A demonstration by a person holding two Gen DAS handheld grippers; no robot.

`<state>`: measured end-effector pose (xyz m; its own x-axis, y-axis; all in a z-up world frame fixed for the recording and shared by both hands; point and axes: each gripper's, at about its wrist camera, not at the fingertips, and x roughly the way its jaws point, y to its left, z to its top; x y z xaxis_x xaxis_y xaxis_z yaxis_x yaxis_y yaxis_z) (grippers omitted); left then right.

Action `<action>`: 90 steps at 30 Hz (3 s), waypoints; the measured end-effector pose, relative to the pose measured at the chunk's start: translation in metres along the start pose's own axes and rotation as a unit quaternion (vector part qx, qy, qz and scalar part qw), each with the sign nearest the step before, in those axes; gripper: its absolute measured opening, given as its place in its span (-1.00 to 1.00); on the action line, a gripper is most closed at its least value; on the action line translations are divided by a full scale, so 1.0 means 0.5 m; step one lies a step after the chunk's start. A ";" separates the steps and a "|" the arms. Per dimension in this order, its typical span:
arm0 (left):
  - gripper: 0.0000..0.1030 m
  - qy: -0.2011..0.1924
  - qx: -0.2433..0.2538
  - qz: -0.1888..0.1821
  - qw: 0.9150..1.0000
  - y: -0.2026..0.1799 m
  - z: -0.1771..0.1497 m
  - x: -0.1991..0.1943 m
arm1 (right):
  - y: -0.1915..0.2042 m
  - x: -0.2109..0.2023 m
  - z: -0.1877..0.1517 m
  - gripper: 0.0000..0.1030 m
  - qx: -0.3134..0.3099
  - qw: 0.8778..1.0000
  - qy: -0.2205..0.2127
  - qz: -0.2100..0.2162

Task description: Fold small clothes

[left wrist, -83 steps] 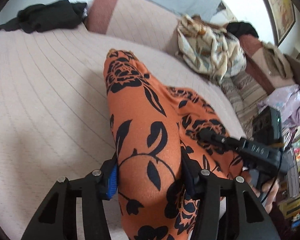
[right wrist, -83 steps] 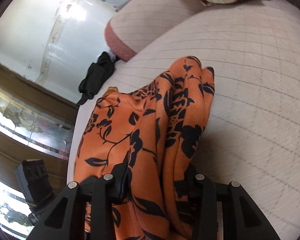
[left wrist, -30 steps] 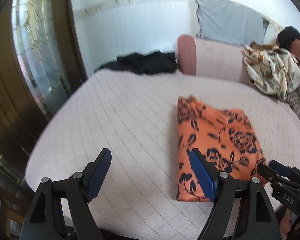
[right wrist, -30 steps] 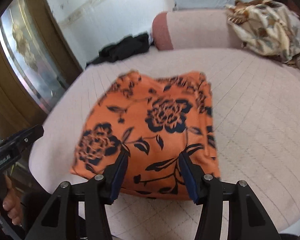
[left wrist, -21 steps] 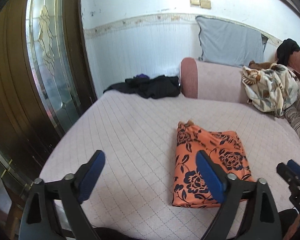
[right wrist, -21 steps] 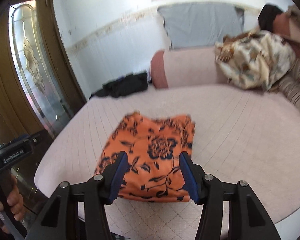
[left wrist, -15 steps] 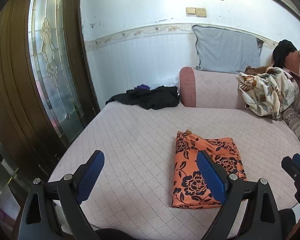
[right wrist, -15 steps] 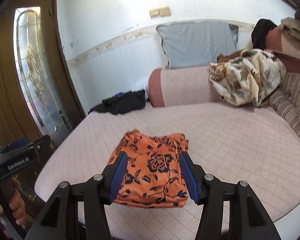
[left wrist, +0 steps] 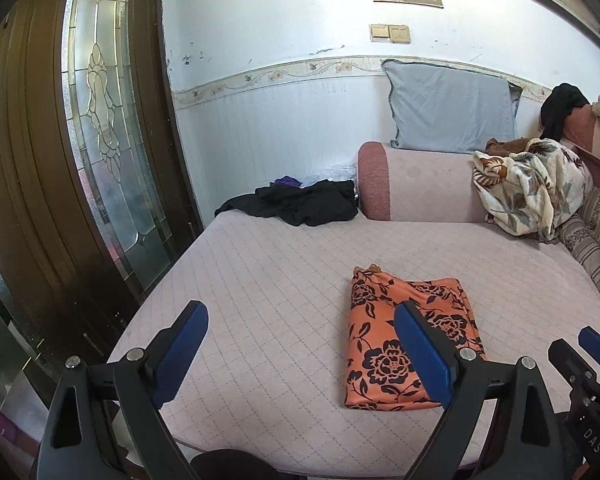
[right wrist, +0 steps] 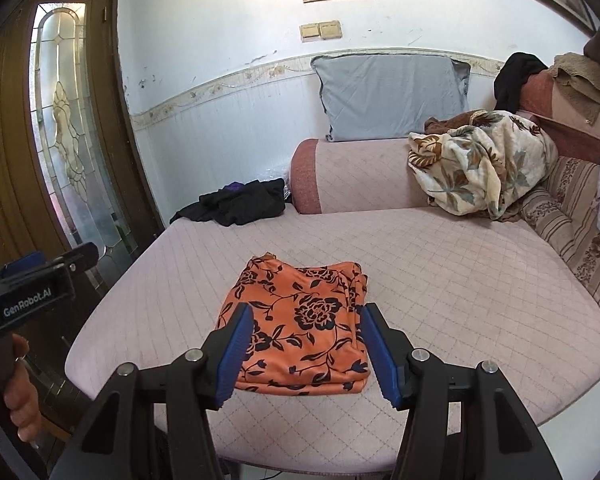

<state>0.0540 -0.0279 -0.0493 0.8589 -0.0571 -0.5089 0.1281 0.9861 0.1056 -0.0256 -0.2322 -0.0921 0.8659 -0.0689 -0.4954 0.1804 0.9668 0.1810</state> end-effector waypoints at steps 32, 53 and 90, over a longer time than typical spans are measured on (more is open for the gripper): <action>0.83 0.019 -0.019 -0.020 0.999 0.032 -0.017 0.045 | 0.022 0.040 -0.002 0.16 0.000 1.000 0.012 -0.003; 0.83 0.009 -0.032 -0.027 0.999 0.062 -0.024 0.019 | 0.052 0.014 0.007 0.16 -0.004 1.000 -0.004 -0.008; 0.83 -0.006 -0.040 -0.031 0.999 0.077 -0.026 -0.006 | 0.075 -0.020 0.025 0.16 -0.008 1.000 -0.025 -0.005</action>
<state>0.0497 0.0123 -0.0547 0.8571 -0.1191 -0.5012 0.1415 0.9899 0.0066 -0.0215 -0.1984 -0.0698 0.8865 -0.0895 -0.4540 0.1817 0.9696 0.1636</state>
